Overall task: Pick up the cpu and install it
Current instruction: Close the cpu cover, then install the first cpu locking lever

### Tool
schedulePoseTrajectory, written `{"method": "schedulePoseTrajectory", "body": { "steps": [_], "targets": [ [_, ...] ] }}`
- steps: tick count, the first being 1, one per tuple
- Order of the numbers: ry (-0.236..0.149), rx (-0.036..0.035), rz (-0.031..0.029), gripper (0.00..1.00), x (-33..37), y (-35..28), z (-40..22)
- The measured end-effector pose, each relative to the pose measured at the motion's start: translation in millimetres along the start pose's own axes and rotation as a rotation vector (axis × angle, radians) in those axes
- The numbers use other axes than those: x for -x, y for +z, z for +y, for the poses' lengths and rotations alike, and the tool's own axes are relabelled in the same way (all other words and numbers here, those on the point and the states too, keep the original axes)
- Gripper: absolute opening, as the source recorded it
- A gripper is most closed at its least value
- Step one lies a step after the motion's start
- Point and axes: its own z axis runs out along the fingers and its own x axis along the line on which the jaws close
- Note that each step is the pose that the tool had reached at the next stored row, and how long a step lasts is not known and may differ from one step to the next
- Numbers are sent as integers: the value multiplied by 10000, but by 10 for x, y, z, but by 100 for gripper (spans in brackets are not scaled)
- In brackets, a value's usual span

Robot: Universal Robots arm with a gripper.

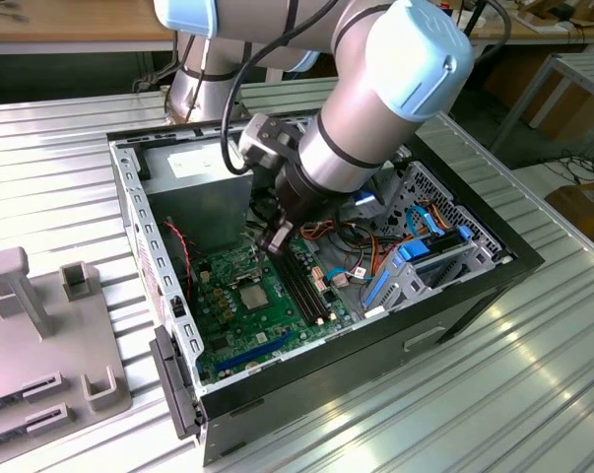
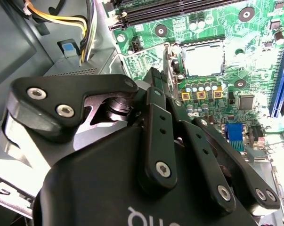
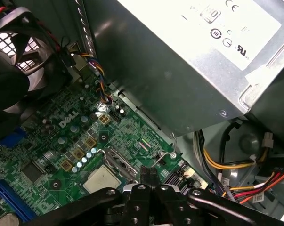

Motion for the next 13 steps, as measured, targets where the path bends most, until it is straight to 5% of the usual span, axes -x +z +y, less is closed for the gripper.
{"method": "schedulePoseTrajectory", "body": {
  "steps": [13],
  "targets": [
    [0, 0, -1, 11, -31, -11, -32]
  ]
}}
